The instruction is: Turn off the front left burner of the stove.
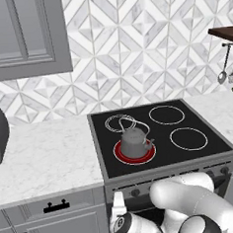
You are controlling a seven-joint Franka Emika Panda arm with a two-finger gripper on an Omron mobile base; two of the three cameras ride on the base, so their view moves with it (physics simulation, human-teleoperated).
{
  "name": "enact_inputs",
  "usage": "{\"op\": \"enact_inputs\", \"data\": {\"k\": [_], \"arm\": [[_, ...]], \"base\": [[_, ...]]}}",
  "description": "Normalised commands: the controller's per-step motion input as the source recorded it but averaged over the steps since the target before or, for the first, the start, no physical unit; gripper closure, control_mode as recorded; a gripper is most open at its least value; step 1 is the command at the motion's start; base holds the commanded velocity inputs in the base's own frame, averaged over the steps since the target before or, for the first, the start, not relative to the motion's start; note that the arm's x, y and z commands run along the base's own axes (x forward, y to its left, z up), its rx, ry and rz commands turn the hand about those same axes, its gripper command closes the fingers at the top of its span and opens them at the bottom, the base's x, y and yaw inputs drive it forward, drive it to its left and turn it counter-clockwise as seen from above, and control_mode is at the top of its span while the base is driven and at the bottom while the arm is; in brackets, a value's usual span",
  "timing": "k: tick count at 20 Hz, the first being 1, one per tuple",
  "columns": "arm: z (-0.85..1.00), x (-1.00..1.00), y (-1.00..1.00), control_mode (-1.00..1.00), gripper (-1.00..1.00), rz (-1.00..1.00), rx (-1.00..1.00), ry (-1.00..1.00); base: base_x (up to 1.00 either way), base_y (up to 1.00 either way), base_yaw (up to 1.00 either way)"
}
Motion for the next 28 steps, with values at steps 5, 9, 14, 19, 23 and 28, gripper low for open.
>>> {"op": "enact_inputs", "data": {"k": [5, 9, 14, 19, 23, 28], "arm": [[0.00, 0.26, 0.00, -1.00, -1.00, 0.00, 0.00, 0.00], [-0.09, 0.06, 0.00, -1.00, -1.00, 0.00, 0.00, 0.00], [-0.30, -0.02, 0.00, -1.00, -1.00, 0.00, 0.00, 0.00], [-0.06, 0.00, 0.00, -1.00, -1.00, 0.00, 0.00, -0.01], [0.00, 0.00, 0.09, -1.00, -1.00, 0.00, 0.00, 0.00], [0.00, 0.00, 0.02, -1.00, 1.00, 0.00, 0.00, 0.00]], "base": [[0.00, 0.00, 0.00], [0.00, 0.00, 0.00], [0.00, 0.00, 0.00], [0.00, 0.00, 0.00], [0.00, 0.00, 0.00], [0.00, 0.00, 0.00]]}}
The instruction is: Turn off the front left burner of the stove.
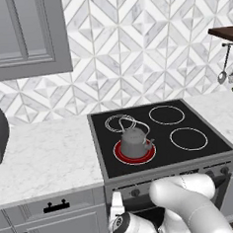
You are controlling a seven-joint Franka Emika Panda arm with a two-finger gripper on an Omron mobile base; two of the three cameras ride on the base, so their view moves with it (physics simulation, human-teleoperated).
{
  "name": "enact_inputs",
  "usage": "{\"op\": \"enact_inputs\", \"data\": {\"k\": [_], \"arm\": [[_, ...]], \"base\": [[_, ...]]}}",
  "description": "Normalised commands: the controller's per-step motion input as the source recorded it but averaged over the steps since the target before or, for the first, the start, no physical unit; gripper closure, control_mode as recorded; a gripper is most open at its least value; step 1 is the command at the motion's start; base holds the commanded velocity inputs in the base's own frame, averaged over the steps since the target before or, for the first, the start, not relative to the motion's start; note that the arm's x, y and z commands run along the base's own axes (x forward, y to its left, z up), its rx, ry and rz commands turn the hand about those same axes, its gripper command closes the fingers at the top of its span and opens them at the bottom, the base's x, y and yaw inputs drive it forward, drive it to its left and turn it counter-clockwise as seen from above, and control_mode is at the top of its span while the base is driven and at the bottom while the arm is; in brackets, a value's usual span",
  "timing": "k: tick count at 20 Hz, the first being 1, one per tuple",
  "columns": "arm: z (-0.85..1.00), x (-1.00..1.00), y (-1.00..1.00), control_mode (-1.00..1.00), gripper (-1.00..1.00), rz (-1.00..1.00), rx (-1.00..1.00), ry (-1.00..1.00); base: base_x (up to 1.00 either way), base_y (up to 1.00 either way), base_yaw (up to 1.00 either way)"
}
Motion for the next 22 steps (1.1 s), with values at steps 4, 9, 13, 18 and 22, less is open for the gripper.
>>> {"op": "enact_inputs", "data": {"k": [4, 9, 13, 18, 22], "arm": [[0.03, 0.00, 0.00, -1.00, 1.00, 0.00, 0.00, 0.00], [0.24, 0.00, 0.00, -1.00, 1.00, -0.04, 0.10, 0.01], [0.35, 0.00, -0.10, -1.00, 1.00, -0.16, 0.36, 0.06], [0.32, 0.00, -0.21, -1.00, 1.00, -0.22, 0.46, 0.03], [0.37, 0.00, -0.32, -1.00, 1.00, -0.25, 0.52, 0.04]], "base": [[0.00, 0.00, 0.00], [0.00, 0.00, 0.00], [0.00, 0.00, 0.00], [0.00, 0.00, 0.00], [0.00, 0.00, 0.00]]}}
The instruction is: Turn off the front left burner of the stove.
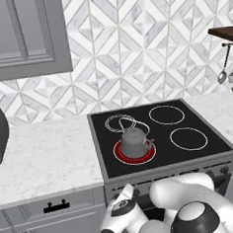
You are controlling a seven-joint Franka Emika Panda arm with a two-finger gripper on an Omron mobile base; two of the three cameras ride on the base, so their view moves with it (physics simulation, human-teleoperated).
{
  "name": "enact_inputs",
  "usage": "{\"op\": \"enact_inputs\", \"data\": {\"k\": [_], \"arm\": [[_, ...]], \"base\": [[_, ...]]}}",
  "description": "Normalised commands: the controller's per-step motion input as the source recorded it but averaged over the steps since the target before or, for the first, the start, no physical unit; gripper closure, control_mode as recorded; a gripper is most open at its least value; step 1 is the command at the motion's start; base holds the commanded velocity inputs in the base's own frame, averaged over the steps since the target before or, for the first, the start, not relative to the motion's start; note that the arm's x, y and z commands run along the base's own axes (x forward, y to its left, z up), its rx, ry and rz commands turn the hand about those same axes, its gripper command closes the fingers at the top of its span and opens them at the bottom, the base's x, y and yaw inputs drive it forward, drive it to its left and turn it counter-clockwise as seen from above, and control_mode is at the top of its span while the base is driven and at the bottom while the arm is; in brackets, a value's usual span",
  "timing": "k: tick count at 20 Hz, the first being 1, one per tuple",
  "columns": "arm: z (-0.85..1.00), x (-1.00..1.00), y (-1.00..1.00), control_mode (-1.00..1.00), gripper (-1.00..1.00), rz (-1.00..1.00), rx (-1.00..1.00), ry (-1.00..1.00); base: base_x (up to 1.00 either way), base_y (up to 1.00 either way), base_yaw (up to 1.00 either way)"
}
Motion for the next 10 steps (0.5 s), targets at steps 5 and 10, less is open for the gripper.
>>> {"op": "enact_inputs", "data": {"k": [5, 10], "arm": [[0.36, 0.00, -0.30, -1.00, 1.00, -0.26, 0.50, 0.08], [0.31, 0.00, -0.33, -1.00, 1.00, -0.30, 0.51, 0.07]], "base": [[0.00, 0.00, 0.00], [0.00, 0.00, 0.00]]}}
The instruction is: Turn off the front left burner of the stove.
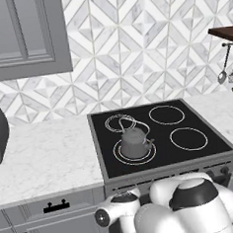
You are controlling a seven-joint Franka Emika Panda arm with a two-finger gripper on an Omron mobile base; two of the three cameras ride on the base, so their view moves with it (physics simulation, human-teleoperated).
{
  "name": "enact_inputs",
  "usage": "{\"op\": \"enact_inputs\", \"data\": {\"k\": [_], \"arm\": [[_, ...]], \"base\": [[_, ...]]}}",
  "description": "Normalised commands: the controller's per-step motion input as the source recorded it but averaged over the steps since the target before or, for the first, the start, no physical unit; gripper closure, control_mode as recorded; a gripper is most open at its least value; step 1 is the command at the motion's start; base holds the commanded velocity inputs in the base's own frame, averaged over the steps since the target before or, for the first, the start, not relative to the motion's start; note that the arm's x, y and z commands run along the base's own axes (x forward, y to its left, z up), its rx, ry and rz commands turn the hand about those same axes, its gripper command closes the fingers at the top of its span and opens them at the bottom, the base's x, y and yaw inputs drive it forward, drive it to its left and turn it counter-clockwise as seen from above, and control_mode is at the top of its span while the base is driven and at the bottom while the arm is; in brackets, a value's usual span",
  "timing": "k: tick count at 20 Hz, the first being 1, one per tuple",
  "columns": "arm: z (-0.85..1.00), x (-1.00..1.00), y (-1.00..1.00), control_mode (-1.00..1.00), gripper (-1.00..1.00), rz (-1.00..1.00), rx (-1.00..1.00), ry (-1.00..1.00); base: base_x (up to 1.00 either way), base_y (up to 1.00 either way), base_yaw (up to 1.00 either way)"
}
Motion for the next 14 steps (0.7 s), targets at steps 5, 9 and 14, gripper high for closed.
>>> {"op": "enact_inputs", "data": {"k": [5, 9, 14], "arm": [[0.26, 0.00, -0.31, -1.00, 1.00, -0.33, 0.54, 0.04], [0.30, 0.00, -0.40, -1.00, 1.00, -0.32, 0.47, 0.05], [0.05, 0.00, -0.06, -1.00, 1.00, -0.06, 0.04, 0.03]], "base": [[0.00, 0.00, 0.00], [0.00, 0.00, 0.00], [0.00, 0.00, 0.00]]}}
